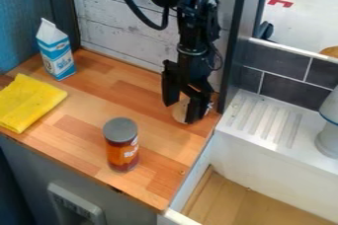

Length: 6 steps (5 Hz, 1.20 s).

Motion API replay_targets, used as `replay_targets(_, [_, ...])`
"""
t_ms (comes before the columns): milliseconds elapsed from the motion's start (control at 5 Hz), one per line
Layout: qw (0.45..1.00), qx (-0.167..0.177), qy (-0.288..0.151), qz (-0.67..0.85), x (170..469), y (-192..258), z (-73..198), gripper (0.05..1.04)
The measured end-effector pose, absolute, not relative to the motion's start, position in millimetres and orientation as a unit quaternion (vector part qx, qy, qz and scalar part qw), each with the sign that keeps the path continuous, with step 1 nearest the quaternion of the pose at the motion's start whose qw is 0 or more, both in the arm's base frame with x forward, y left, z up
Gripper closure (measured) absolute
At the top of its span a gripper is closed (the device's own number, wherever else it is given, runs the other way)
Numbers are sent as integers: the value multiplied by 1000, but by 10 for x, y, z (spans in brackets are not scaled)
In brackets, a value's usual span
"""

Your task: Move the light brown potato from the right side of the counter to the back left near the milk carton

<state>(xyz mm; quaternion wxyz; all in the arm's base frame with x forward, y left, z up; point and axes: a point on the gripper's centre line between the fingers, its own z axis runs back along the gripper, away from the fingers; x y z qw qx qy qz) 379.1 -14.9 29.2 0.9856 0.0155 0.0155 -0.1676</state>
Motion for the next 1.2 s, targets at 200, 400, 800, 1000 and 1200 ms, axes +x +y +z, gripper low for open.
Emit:
replay_targets(200, [985,13,34,-166,3843,-152,110,140])
replay_targets(400, [986,13,36,-159,3850,-146,81,387])
replay_targets(800, [990,6,15,-140,3657,-58,341,511])
replay_targets(1000, [997,9,-19,-74,3549,342,723,511])
replay_targets(1200, [999,41,-25,-26,3581,646,813,511])
